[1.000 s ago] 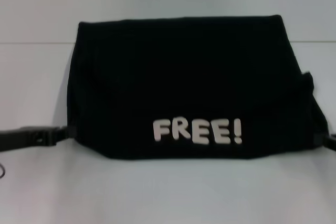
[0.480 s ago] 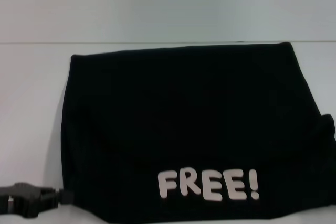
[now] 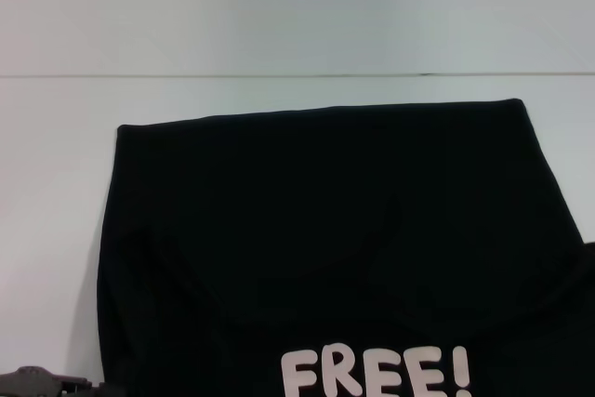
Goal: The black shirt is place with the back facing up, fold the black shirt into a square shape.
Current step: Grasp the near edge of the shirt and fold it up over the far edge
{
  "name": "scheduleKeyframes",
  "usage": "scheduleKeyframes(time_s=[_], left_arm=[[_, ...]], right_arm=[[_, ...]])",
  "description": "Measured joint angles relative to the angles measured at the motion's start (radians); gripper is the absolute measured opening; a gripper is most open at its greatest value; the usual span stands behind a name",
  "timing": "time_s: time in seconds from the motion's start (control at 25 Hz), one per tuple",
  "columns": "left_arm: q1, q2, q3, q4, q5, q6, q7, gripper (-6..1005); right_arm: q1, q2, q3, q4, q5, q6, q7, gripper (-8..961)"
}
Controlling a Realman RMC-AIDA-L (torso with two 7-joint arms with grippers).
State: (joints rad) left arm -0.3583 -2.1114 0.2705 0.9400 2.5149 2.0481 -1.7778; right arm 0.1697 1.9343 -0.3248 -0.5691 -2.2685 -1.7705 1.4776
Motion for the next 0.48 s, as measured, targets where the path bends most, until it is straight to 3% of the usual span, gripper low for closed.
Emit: scheduleKeyframes(time_s=[0.24,0.48], left_arm=[[-0.003,0.002,-0.004,0.000,0.011,0.018,-0.006,19],[-0.013,0.005,-0.005,-0.003,0.023,0.019,-0.004,18]], right_arm=[[-0.055,0.000,0.059,0.000,-0.006,-0.038,-0.024,31],[-0.052,-0.001,0.098,0.000,-0.019,-0.052,-0.037,31]])
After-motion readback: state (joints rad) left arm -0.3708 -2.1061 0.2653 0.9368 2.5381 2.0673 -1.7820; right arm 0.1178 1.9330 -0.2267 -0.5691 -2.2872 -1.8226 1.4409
